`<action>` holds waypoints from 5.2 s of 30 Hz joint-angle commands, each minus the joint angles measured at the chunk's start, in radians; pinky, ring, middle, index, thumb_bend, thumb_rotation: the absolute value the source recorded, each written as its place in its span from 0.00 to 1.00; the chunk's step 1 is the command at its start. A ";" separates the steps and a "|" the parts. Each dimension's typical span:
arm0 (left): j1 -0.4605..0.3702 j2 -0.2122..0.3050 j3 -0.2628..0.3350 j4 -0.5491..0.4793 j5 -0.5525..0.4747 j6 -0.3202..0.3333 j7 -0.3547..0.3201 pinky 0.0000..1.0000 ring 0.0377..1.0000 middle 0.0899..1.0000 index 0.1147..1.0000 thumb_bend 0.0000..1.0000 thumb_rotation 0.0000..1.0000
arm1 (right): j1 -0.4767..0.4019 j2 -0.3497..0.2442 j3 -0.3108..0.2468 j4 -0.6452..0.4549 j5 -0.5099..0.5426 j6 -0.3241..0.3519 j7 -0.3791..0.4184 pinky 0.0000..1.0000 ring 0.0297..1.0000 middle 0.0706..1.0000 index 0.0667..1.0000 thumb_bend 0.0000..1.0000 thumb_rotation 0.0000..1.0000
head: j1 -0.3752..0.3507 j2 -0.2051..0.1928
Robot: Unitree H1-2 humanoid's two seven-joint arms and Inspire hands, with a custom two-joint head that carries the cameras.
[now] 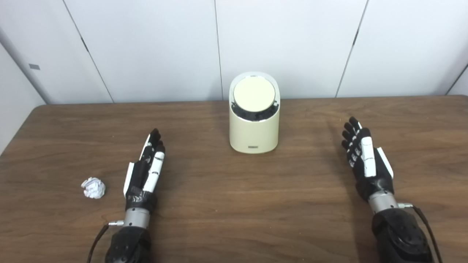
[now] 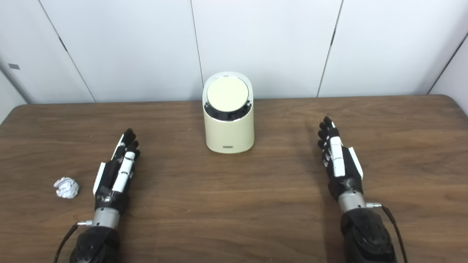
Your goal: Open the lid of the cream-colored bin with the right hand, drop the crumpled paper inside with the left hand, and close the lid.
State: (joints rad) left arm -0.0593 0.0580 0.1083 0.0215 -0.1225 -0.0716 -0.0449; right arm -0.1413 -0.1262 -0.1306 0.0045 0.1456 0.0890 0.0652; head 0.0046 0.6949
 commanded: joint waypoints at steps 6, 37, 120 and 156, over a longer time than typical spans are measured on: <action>0.005 -0.002 -0.004 0.010 -0.004 -0.016 -0.002 1.00 1.00 1.00 1.00 0.33 0.67 | -0.040 -0.006 -0.006 -0.036 0.010 -0.014 -0.006 1.00 0.99 0.98 0.98 0.59 1.00 | -0.002 0.004; 0.005 -0.004 0.003 0.047 -0.007 -0.048 0.001 1.00 1.00 1.00 1.00 0.30 0.66 | -0.097 -0.048 0.013 -0.020 -0.025 -0.021 0.007 0.99 0.95 0.97 0.95 0.55 0.99 | 0.007 -0.036; 0.033 -0.089 -0.039 0.024 0.023 -0.061 0.028 1.00 1.00 1.00 1.00 0.31 0.55 | -0.731 -0.153 0.451 0.215 -0.696 0.108 0.149 0.83 0.93 0.96 0.97 0.64 0.46 | 0.025 -0.088; 0.036 -0.114 -0.050 -0.011 0.028 -0.053 0.052 1.00 1.00 1.00 1.00 0.31 0.53 | -0.719 -0.214 0.528 0.270 -0.816 0.058 0.186 0.87 0.93 0.93 0.94 0.65 0.09 | 0.035 -0.049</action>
State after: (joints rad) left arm -0.0460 -0.0397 0.0664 0.0025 -0.0840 -0.1151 0.0068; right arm -0.8432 -0.2972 0.3950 0.2478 -0.6182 0.1468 0.2550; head 0.0383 0.6458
